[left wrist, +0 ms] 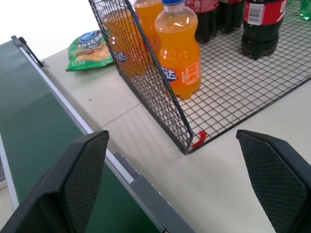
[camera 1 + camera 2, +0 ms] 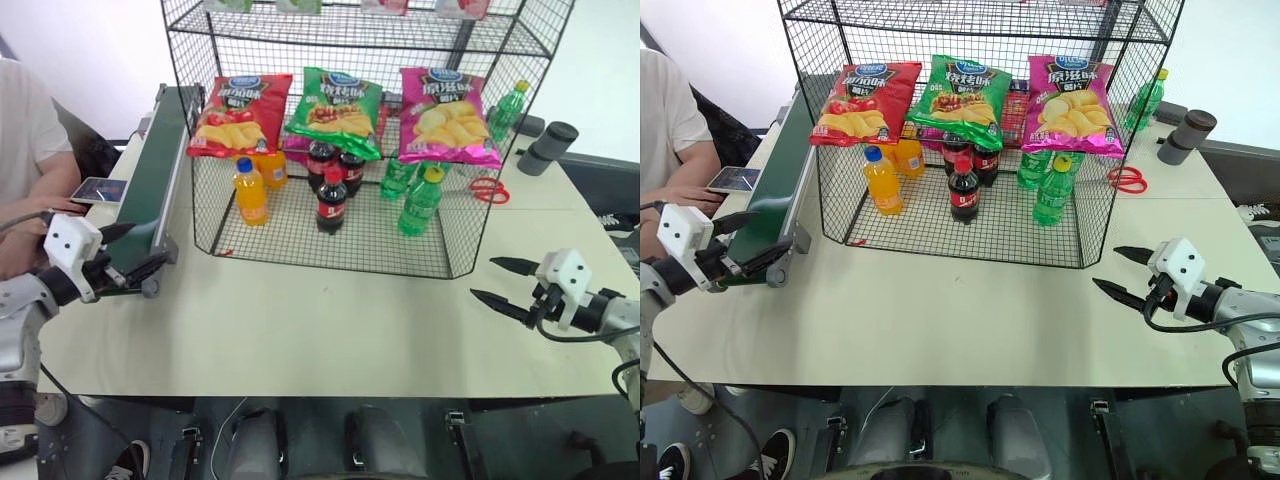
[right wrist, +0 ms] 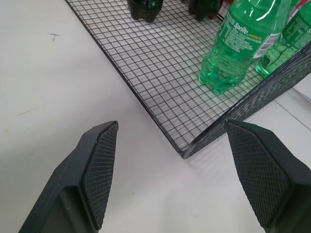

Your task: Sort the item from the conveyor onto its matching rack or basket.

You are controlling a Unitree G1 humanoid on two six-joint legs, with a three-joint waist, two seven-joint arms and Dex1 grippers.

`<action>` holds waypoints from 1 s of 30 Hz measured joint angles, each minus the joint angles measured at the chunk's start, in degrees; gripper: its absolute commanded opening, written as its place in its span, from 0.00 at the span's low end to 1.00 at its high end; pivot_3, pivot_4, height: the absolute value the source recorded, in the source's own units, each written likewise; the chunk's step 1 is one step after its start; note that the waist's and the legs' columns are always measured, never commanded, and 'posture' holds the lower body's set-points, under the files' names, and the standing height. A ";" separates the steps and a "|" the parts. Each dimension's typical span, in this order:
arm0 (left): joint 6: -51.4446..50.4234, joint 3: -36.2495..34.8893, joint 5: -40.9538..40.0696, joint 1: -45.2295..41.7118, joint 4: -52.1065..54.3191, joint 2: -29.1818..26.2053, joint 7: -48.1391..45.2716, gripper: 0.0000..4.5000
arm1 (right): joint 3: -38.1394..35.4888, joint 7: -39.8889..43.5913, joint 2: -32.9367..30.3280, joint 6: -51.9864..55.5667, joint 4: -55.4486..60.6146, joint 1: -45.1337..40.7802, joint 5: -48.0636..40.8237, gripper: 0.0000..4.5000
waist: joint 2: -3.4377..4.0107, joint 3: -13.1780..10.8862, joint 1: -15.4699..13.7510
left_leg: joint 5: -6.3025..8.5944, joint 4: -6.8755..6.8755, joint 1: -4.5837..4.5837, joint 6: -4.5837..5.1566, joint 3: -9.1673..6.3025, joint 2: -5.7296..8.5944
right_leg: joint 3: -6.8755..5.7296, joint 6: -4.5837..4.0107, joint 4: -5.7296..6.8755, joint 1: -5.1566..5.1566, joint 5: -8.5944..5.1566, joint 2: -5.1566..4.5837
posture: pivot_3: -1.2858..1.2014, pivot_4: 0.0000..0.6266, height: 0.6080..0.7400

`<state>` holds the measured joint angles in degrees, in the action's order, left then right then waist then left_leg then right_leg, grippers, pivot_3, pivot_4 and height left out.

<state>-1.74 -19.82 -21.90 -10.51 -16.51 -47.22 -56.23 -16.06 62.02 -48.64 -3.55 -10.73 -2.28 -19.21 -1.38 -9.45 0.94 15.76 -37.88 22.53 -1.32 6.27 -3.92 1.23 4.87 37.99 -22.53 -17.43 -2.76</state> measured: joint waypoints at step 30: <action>5.70 -0.11 -3.55 0.16 -0.82 1.59 -7.79 1.00 | 1.36 2.21 0.37 -1.72 1.00 -0.21 0.45 0.81 | 0.00 0.00 0.00 | 0.00 0.00 0.00 0.00 0.01 0.01 | 0.00 0.01 0.00 0.00 0.00 0.02 | 0.52 0.24 1.00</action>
<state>3.96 -19.93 -25.46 -10.35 -17.33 -45.64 -64.02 -14.69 64.23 -48.26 -5.26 -9.73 -2.50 -18.77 -1.38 -9.45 0.94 15.76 -37.88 22.53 -1.32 6.28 -3.91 1.24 4.87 37.99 -22.52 -17.42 -2.74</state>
